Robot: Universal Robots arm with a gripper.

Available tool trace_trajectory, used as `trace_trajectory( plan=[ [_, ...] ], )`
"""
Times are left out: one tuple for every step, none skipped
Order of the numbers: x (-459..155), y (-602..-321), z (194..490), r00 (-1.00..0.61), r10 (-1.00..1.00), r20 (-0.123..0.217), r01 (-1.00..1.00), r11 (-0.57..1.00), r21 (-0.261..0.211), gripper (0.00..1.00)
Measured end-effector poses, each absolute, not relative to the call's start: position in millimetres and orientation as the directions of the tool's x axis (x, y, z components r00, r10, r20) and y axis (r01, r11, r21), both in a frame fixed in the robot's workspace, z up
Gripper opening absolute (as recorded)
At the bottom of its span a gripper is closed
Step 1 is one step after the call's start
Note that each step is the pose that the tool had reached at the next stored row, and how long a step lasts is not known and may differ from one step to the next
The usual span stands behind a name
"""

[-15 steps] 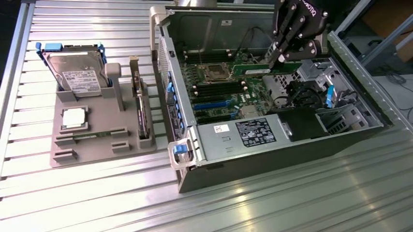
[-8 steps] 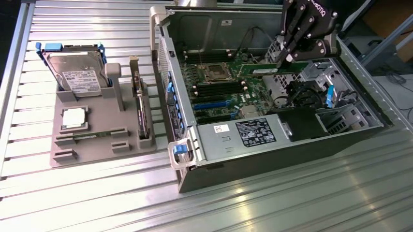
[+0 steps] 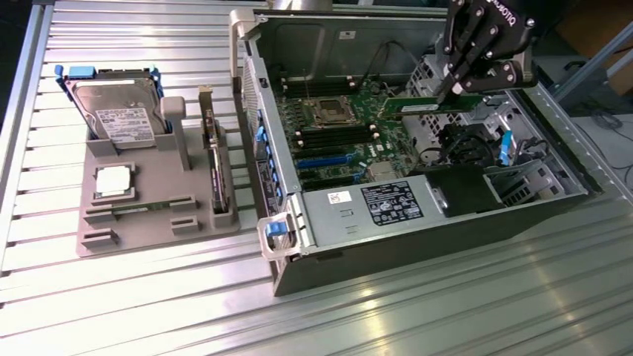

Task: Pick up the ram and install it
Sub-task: 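Pick up the ram and move it above insertion slot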

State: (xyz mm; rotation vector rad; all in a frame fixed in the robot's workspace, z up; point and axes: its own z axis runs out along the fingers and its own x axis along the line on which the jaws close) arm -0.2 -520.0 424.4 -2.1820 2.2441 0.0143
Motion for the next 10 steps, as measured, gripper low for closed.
trace_trajectory(
  plan=[
    [2,-520,424,-0.028,-1.0,-0.015,-1.0,0.028,-0.002,0.12],
    [6,-520,424,-0.028,-0.999,-0.015,-1.0,0.028,-0.002,0.12],
    [8,-520,424,-0.028,-0.999,-0.015,-1.0,0.028,-0.002,0.12],
    [10,-519,424,-0.028,-1.0,-0.014,-1.0,0.028,-0.002,0.12],
    [12,-517,424,-0.028,-1.0,-0.013,-1.0,0.028,-0.002,0.12],
    [14,-514,424,-0.028,-1.0,-0.011,-1.0,0.028,-0.002,0.12],
    [15,-510,424,-0.028,-1.0,-0.009,-1.0,0.028,-0.002,0.12],
    [16,-506,424,-0.028,-1.0,-0.008,-1.0,0.028,-0.002,0.12],
    [17,-502,424,-0.028,-1.0,-0.006,-1.0,0.028,-0.002,0.12],
    [18,-496,424,-0.028,-1.0,-0.004,-1.0,0.028,-0.002,0.12]
  ],
)
